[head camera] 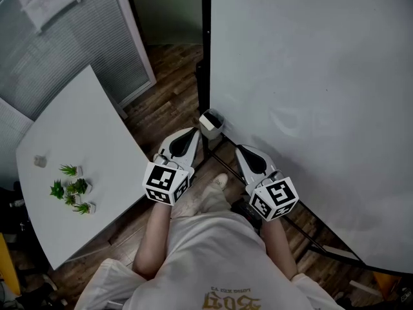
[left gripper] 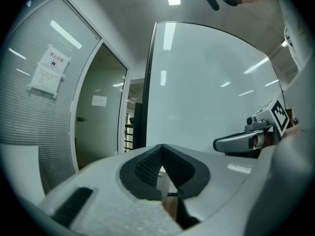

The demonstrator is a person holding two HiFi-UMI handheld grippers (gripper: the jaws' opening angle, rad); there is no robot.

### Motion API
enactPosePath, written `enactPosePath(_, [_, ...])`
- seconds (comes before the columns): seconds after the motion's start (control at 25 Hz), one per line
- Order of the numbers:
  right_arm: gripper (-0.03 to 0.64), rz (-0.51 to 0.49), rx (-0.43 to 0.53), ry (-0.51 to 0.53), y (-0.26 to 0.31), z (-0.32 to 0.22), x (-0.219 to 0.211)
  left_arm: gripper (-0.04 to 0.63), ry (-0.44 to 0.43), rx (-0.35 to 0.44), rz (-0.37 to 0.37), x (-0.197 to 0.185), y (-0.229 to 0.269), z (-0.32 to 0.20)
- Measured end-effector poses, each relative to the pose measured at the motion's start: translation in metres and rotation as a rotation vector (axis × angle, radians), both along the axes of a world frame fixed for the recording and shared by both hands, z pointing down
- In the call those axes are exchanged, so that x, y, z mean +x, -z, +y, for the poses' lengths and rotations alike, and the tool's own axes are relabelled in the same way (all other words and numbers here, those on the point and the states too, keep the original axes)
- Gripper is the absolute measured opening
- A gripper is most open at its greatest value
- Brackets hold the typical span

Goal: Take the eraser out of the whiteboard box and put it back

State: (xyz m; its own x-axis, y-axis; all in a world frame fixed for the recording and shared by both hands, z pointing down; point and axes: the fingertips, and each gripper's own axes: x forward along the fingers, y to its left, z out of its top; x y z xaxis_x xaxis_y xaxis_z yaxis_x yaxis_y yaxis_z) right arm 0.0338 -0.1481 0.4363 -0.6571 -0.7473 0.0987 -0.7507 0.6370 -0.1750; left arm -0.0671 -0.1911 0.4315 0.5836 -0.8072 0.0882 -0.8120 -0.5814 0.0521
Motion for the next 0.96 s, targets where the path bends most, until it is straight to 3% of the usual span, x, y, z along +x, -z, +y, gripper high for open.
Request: enactPosePath(0.96, [0.011,0.029,-0.007,-0.017,-0.003,-0.01,-0.002,-0.002,-0.006,-0.029,0.008,-0.008,-0.007,-0.009])
